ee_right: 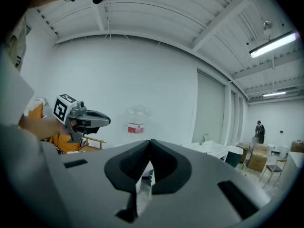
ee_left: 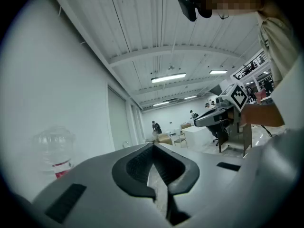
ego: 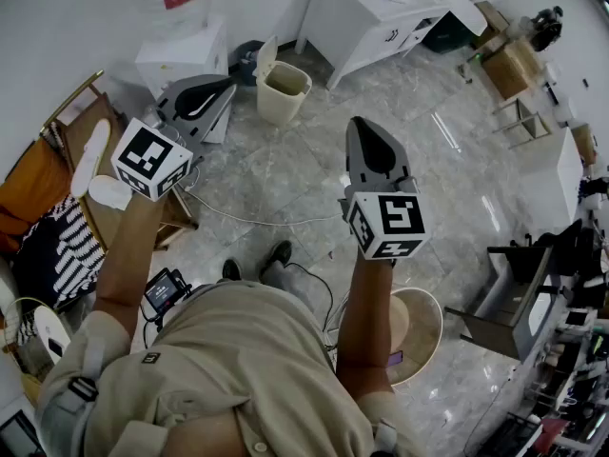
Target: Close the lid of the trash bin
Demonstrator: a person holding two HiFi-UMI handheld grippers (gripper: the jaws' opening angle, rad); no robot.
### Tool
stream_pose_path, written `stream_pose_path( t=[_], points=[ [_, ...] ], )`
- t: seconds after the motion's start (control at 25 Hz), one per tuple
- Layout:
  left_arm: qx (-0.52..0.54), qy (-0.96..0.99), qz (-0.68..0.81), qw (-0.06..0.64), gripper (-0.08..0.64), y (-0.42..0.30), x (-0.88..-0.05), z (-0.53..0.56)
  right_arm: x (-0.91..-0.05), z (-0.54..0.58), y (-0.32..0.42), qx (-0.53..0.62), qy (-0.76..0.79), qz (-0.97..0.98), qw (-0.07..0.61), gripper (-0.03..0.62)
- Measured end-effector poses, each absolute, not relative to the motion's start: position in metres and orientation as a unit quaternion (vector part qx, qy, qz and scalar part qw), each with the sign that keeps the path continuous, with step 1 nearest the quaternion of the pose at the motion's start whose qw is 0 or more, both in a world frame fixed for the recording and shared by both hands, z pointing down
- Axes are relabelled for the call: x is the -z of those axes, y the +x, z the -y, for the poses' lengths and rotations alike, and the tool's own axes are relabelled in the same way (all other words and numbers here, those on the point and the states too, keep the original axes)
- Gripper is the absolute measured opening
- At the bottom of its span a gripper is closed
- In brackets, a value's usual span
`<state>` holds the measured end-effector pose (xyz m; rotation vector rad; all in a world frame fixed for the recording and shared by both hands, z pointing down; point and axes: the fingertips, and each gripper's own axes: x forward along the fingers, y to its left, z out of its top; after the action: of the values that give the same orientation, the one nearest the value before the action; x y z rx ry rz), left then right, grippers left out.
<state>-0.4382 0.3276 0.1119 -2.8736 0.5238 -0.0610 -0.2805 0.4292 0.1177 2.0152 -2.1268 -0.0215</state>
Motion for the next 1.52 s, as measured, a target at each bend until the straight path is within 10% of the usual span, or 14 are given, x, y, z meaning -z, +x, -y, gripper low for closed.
stream_pose_path(
  t=[1.52],
  points=[
    [0.077,-0.970,-0.201,0.109,0.015,-0.244,-0.139,-0.252,-0.158,-0.343,-0.077,-0.050,0.660,0.748,0.050,0.025]
  ],
)
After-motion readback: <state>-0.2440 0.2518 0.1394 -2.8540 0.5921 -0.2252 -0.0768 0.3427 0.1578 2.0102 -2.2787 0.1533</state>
